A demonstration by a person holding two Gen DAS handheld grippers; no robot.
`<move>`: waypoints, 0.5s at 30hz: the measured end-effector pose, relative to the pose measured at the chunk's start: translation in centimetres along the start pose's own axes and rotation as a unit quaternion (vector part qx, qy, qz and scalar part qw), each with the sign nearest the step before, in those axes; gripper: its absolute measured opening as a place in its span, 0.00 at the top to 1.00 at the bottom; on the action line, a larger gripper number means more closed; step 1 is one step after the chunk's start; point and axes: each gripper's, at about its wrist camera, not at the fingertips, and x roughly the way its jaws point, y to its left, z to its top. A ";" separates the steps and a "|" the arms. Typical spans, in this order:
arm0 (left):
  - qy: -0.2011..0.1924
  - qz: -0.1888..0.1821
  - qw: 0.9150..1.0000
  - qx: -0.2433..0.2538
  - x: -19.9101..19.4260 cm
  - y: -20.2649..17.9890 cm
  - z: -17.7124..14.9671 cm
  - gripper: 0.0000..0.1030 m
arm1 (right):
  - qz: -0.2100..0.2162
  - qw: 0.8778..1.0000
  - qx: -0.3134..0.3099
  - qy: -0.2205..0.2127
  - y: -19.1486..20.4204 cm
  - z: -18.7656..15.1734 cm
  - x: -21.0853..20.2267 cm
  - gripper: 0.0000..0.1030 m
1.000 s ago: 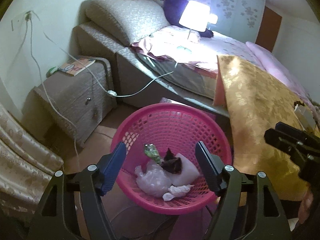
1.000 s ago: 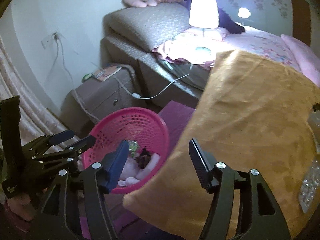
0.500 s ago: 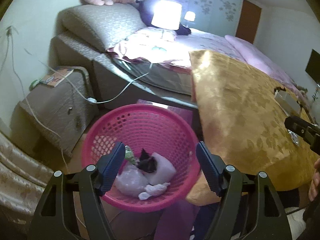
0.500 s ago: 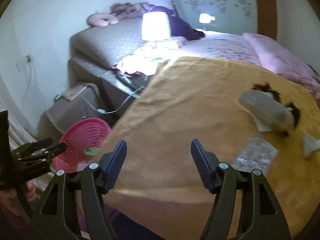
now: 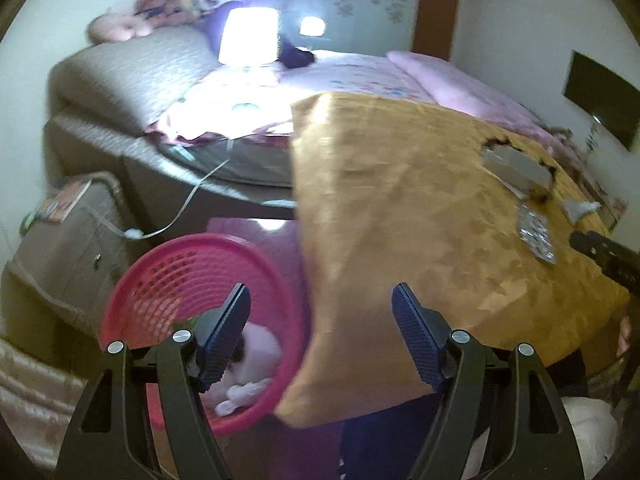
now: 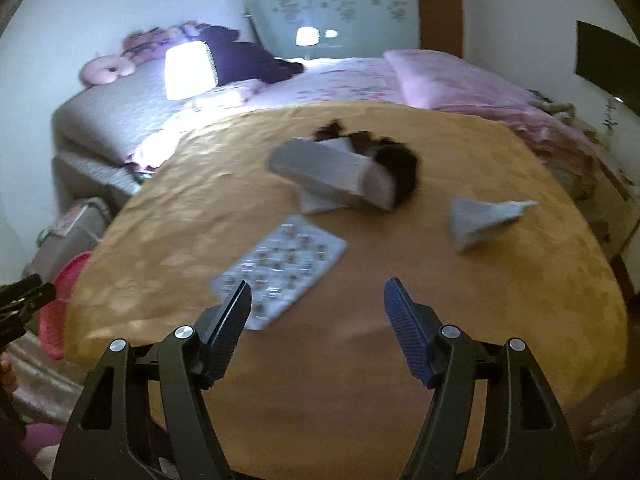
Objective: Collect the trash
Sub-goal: 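Move both grippers back over the bedspread toward the pill pack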
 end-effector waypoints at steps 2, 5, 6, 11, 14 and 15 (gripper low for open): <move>0.001 -0.012 1.000 0.018 0.3 -1.5 0.4 0.32 | -0.007 1.000 0.005 0.001 -0.9 -0.2 0.1 0.35; -0.002 -0.029 0.999 0.033 0.5 -3.3 1.0 0.32 | -0.018 1.000 0.013 0.005 -2.1 -0.6 0.3 0.35; -0.003 -0.035 0.999 0.038 0.5 -3.8 1.3 0.32 | -0.020 1.000 0.016 0.006 -2.5 -0.7 0.3 0.35; -0.007 -0.071 0.995 0.065 1.1 -7.4 2.2 0.30 | -0.033 0.999 0.028 0.007 -4.1 -1.0 0.2 0.35; -0.007 -0.092 0.992 0.085 1.7 -9.7 2.5 0.28 | -0.049 0.998 0.027 0.005 -4.8 -1.2 0.2 0.35; -0.005 -0.098 0.991 0.090 1.9 -10.3 2.5 0.28 | -0.051 0.998 0.030 0.007 -5.1 -1.3 0.3 0.35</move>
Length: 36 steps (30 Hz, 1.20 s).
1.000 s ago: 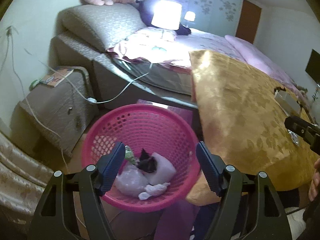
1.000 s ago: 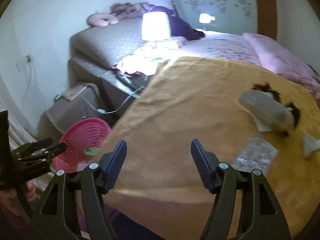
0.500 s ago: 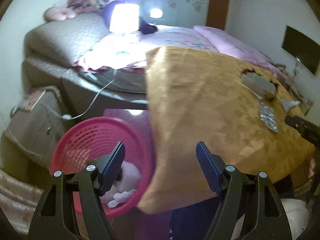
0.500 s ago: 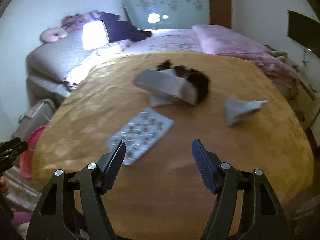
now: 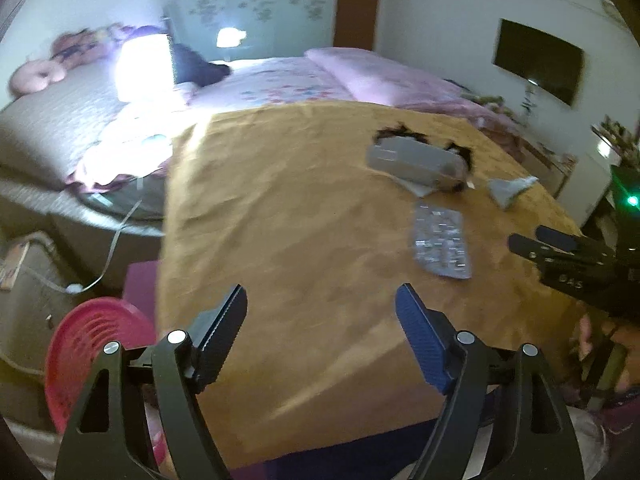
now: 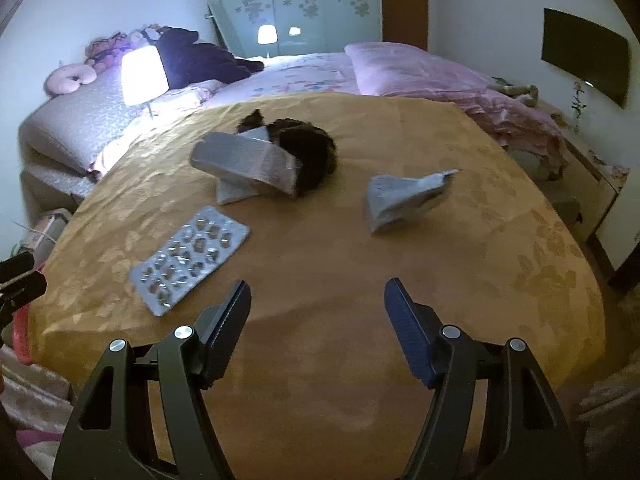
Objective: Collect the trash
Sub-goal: 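Move both grippers back over the bedspread toward the pill pack, then grasp the silver pill blister pack with the left gripper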
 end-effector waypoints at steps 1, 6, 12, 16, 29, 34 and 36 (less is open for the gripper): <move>0.003 -0.009 1.000 0.007 0.4 -0.7 0.2 0.28 | -0.001 1.000 0.003 0.002 -0.2 0.0 0.1 0.35; 0.011 -0.045 0.999 0.020 2.1 -3.3 1.1 0.28 | -0.010 1.000 0.020 0.015 -1.5 -0.5 0.9 0.35; 0.020 -0.081 0.996 0.039 4.1 -6.0 2.1 0.28 | -0.028 0.999 0.025 0.014 -2.2 -0.7 1.2 0.35; 0.038 -0.099 0.994 0.037 6.0 -6.9 2.5 0.28 | -0.034 0.999 0.028 0.012 -2.7 -0.8 1.2 0.35; 0.051 -0.087 0.992 0.071 8.7 -9.0 3.0 0.30 | -0.028 0.999 0.037 0.005 -3.0 -0.9 1.3 0.30; 0.041 -0.058 0.993 0.097 8.7 -9.5 2.7 0.48 | -0.033 0.999 0.033 0.000 -2.7 -0.9 1.3 0.29; 0.038 -0.055 0.993 0.100 8.6 -9.6 2.6 0.48 | -0.035 0.999 0.032 -0.002 -2.7 -0.9 1.3 0.29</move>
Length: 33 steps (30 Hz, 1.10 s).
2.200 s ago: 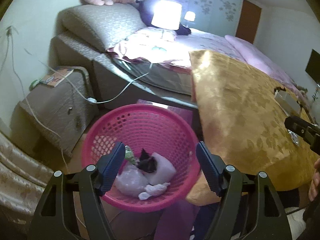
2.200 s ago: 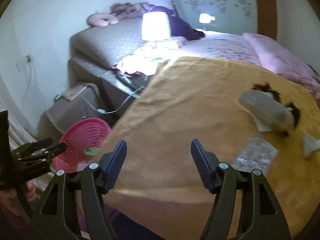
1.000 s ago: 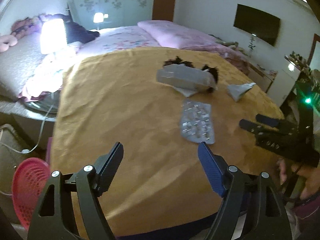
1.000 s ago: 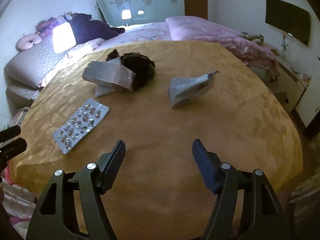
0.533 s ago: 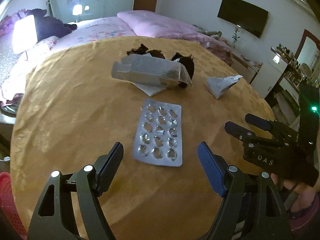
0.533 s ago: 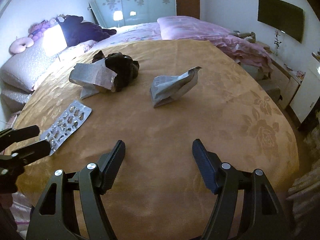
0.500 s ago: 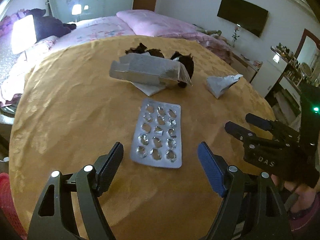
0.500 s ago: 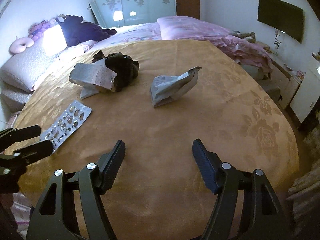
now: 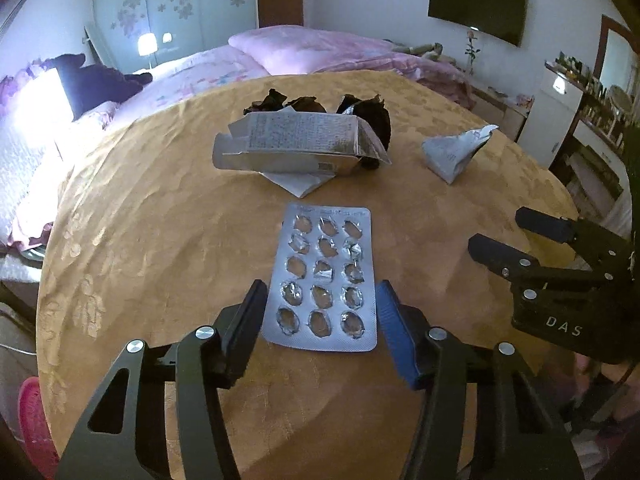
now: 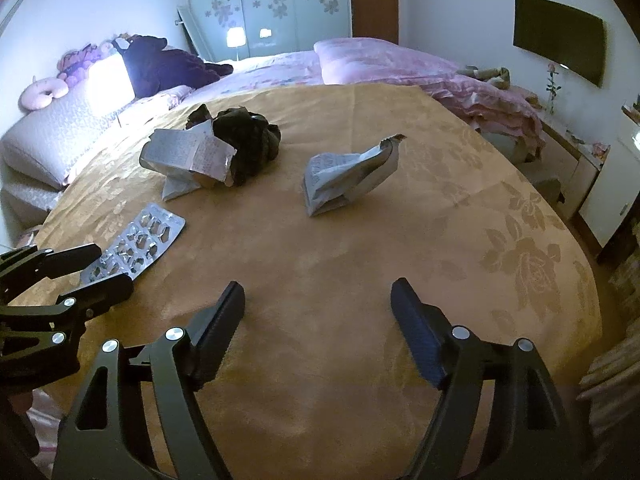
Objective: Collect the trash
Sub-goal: 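Grasp the silver pill blister pack with the left gripper, then grasp the grey crumpled foil wrapper with the right gripper while the left holds the pill pack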
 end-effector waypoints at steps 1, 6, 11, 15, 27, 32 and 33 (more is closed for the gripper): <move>-0.002 0.004 1.000 0.003 0.0 -0.1 -0.1 0.48 | -0.001 1.000 -0.001 -0.001 0.1 -0.1 0.0 0.29; -0.010 0.018 1.000 0.015 0.0 -1.0 -0.5 0.47 | -0.003 1.000 -0.003 -0.003 0.1 -0.2 0.0 0.28; -0.017 0.020 1.000 0.016 -0.1 -1.2 -0.7 0.47 | -0.004 1.000 -0.002 -0.005 0.2 -0.2 0.0 0.28; -0.020 0.022 0.999 0.013 -0.3 -1.4 -0.9 0.48 | -0.003 1.000 -0.002 -0.004 0.2 -0.2 0.0 0.28; -0.016 0.027 0.999 -0.022 -2.4 1.6 -1.9 0.49 | 0.030 0.999 0.028 -0.004 -1.1 0.6 -0.1 0.28; -0.018 0.035 0.998 -0.043 -3.6 4.0 -2.1 0.49 | 0.032 0.998 0.045 -0.010 -2.3 1.6 0.1 0.28; -0.018 0.035 0.998 -0.050 -3.8 4.6 -2.1 0.49 | 0.033 0.998 0.046 -0.012 -2.5 1.8 0.2 0.28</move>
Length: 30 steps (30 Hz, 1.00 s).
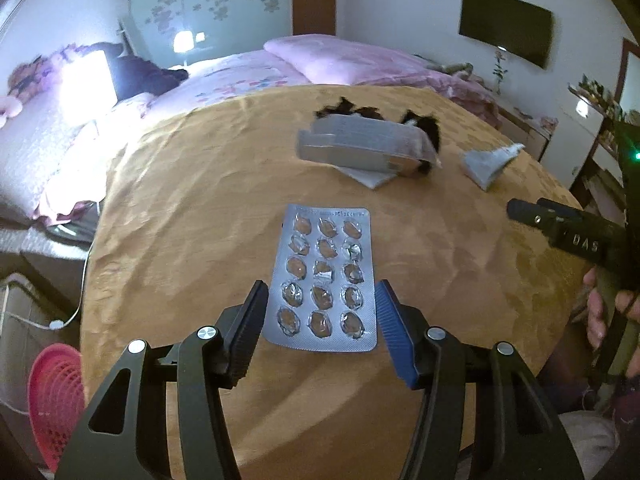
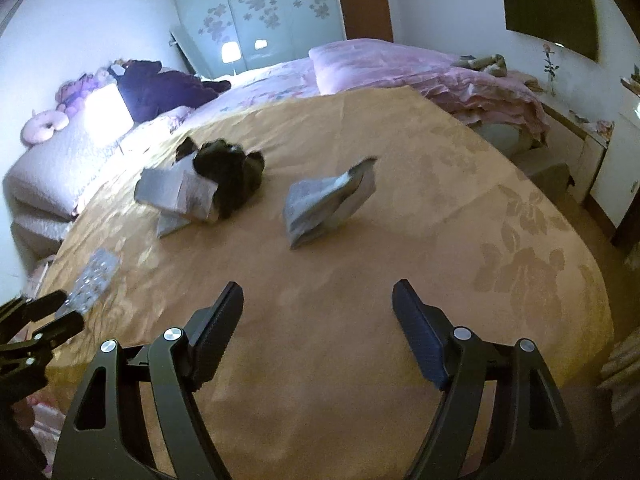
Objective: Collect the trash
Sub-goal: 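Grasp the grey crumpled foil wrapper with the right gripper while the left holds the pill pack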
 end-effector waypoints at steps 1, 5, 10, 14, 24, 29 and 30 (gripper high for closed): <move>0.000 0.000 1.000 -0.005 -0.1 0.3 0.0 0.49 | 0.002 1.000 0.001 -0.001 -0.1 0.3 0.1 0.28; -0.001 0.001 1.000 -0.022 -0.5 1.5 0.1 0.49 | 0.012 1.000 0.004 0.000 -0.3 1.5 1.1 0.28; -0.004 0.003 1.000 -0.030 -1.0 2.2 -0.2 0.49 | 0.012 1.000 0.011 0.003 -0.5 3.0 2.6 0.28; -0.005 0.005 0.999 -0.035 -1.1 2.5 -0.3 0.48 | 0.005 1.000 0.006 0.013 -0.2 3.8 3.9 0.28; -0.003 0.012 0.999 -0.047 -1.5 3.7 -0.9 0.48 | -0.004 1.000 -0.011 0.018 0.3 4.3 5.1 0.56; -0.004 0.016 0.999 -0.051 -1.8 4.0 -1.1 0.48 | 0.001 1.000 -0.022 0.018 0.8 4.0 4.8 0.62; -0.005 0.017 0.999 -0.051 -2.0 4.1 -1.1 0.48 | 0.003 1.000 -0.024 0.016 0.9 3.9 4.5 0.62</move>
